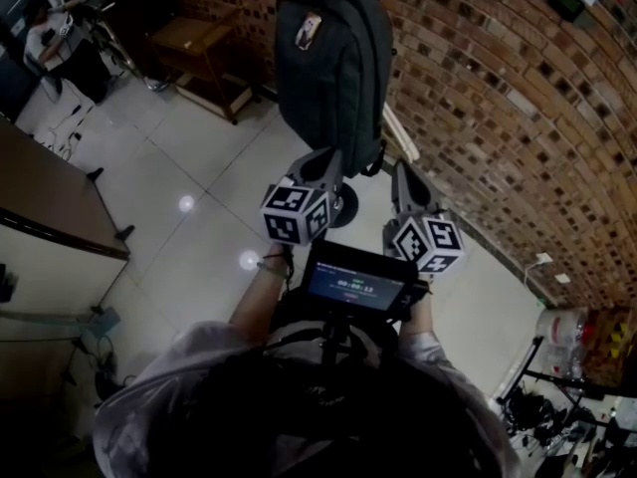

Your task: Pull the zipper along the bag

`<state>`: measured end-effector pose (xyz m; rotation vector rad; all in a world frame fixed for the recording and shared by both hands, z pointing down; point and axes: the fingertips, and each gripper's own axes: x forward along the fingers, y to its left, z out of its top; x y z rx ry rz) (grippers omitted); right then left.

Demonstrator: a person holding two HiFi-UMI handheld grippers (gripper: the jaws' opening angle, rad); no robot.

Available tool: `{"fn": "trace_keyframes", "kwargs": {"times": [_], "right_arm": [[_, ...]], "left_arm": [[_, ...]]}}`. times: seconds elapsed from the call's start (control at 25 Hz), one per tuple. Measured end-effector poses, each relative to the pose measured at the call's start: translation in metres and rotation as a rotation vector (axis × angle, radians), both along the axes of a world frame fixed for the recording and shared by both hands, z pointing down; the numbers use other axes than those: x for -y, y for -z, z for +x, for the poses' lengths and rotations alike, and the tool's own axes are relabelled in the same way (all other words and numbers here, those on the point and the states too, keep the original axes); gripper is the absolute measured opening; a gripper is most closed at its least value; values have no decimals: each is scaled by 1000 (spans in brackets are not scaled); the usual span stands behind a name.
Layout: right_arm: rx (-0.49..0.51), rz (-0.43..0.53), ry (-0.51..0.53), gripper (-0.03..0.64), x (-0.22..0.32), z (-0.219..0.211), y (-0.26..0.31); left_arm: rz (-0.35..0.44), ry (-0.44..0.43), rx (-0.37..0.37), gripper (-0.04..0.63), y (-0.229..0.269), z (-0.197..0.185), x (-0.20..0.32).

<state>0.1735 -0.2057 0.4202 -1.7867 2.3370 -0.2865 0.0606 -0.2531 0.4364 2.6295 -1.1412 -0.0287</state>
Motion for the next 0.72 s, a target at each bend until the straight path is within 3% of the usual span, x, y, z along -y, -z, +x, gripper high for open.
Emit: {"fn": "trace_keyframes", "kwargs": {"times": [0.16,0.72], "right_arm": [[-42,4,12,-2,0,-7,1],[-51,8,29,-2,0,-20,2]], "left_arm": [[0,3,4,8,-2,-1,1],[-5,9,-4,8,-4,-6,2]]}}
